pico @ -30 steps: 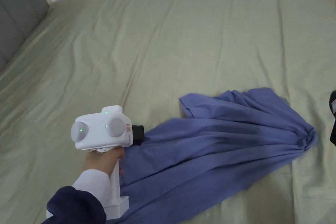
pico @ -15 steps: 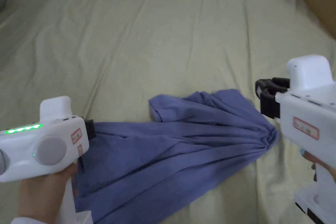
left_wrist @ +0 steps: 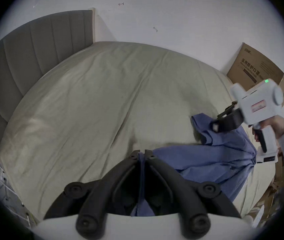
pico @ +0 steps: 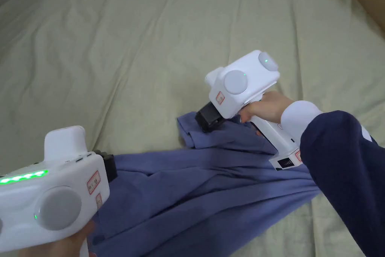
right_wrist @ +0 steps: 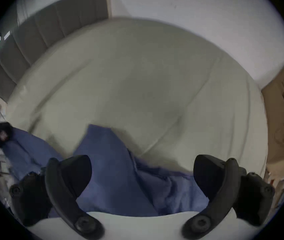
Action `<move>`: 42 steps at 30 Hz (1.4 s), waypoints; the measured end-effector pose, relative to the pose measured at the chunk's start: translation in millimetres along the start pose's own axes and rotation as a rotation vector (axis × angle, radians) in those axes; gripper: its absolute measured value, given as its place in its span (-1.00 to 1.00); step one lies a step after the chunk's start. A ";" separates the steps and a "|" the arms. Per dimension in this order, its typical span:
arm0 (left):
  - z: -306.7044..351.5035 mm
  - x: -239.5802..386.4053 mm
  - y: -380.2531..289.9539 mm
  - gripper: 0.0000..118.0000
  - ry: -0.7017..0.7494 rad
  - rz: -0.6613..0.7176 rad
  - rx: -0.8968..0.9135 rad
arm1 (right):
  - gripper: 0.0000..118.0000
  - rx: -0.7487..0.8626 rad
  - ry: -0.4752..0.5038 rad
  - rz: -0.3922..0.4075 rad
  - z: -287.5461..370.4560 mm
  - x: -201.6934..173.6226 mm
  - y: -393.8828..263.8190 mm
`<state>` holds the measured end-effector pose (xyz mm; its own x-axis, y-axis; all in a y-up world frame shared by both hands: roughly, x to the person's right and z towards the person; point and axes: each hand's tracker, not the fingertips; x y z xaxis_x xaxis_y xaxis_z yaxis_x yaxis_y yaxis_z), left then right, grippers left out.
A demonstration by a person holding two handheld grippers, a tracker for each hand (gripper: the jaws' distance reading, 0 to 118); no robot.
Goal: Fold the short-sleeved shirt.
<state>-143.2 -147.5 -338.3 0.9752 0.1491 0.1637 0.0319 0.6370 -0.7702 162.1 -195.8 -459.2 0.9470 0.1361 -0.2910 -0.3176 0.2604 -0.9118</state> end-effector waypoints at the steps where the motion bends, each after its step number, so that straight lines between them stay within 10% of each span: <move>1: -3.2 -1.3 1.0 -0.96 -0.002 0.010 -0.005 | 0.98 -0.042 -0.009 -0.033 -10.2 1.5 -0.3; 5: -11.3 -1.5 1.7 -0.96 -0.008 -0.005 -0.016 | 0.75 -0.068 0.126 -0.198 -9.6 17.7 -6.7; 6: -12.1 -1.2 2.5 -0.96 -0.008 -0.014 -0.017 | 0.51 -0.039 0.133 -0.163 -3.9 17.1 -12.7; 8: -12.2 -1.2 3.4 -0.96 -0.010 -0.017 -0.015 | -0.69 0.000 0.092 -0.146 15.6 5.2 -22.4; 9: -12.6 -1.5 4.9 -0.96 -0.014 -0.013 -0.012 | -0.85 0.015 0.073 -0.132 21.7 -2.4 -28.0; 12: -13.1 -0.9 9.6 -0.96 -0.011 -0.004 -0.003 | -0.85 0.041 0.053 -0.075 21.0 -11.1 -35.8; 25: 149.8 40.4 131.7 -0.96 -0.002 -0.227 0.426 | -0.85 0.809 -0.046 -0.478 278.2 66.0 -149.7; 33: 315.5 63.9 228.2 -0.96 -0.007 -0.263 0.765 | -0.85 1.220 -0.227 -0.514 486.7 75.6 -205.9; 42: 383.3 82.5 299.4 -0.96 0.012 -0.278 0.853 | -0.85 1.239 -0.327 -0.510 562.9 90.8 -198.8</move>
<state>-137.2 345.4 -319.2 0.9587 -0.0993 0.2664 0.0984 0.9950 0.0169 283.9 302.8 -141.2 0.9708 -0.0590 0.2325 0.0592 0.9982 0.0061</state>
